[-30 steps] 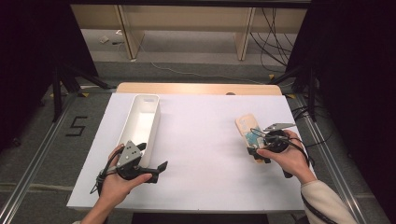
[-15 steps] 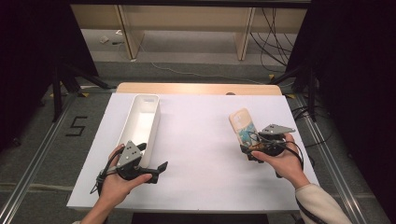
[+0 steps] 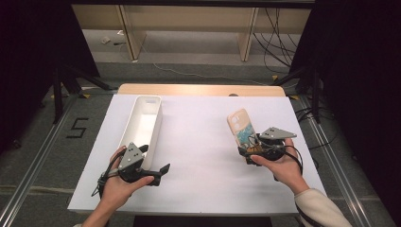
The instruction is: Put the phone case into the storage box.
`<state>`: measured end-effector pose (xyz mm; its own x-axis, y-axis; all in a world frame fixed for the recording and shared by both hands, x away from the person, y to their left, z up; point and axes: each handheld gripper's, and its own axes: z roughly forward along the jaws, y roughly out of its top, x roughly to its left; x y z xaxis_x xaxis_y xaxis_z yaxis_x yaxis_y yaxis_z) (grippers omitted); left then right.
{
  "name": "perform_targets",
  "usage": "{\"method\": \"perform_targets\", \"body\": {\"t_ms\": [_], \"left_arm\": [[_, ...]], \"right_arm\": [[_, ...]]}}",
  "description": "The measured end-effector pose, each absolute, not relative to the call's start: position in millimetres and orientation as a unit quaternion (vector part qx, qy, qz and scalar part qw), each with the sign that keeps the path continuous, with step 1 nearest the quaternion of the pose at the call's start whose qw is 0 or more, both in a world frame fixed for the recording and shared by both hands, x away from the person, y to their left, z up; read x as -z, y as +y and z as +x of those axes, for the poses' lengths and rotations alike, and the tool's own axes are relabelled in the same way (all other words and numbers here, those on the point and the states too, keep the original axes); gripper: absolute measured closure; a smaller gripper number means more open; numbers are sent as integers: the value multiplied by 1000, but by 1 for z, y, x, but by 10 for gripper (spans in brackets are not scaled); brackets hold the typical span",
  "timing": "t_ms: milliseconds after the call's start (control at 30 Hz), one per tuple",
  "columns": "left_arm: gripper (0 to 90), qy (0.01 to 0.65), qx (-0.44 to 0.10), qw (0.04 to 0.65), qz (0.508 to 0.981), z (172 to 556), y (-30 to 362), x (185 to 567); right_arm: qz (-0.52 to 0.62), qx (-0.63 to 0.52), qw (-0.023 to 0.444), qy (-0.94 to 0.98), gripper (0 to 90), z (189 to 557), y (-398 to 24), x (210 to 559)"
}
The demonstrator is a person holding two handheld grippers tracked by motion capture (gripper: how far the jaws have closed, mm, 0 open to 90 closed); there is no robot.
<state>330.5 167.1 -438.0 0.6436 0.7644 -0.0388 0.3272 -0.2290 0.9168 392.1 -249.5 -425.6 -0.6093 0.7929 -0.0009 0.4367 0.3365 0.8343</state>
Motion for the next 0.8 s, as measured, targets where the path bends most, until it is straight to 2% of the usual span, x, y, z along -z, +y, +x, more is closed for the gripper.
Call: {"method": "perform_targets", "body": {"t_ms": [800], "left_arm": [[0,359,-225,507,751,336,161,432]], "right_arm": [[378,-451,205,782,112,386,-235,427]]}}
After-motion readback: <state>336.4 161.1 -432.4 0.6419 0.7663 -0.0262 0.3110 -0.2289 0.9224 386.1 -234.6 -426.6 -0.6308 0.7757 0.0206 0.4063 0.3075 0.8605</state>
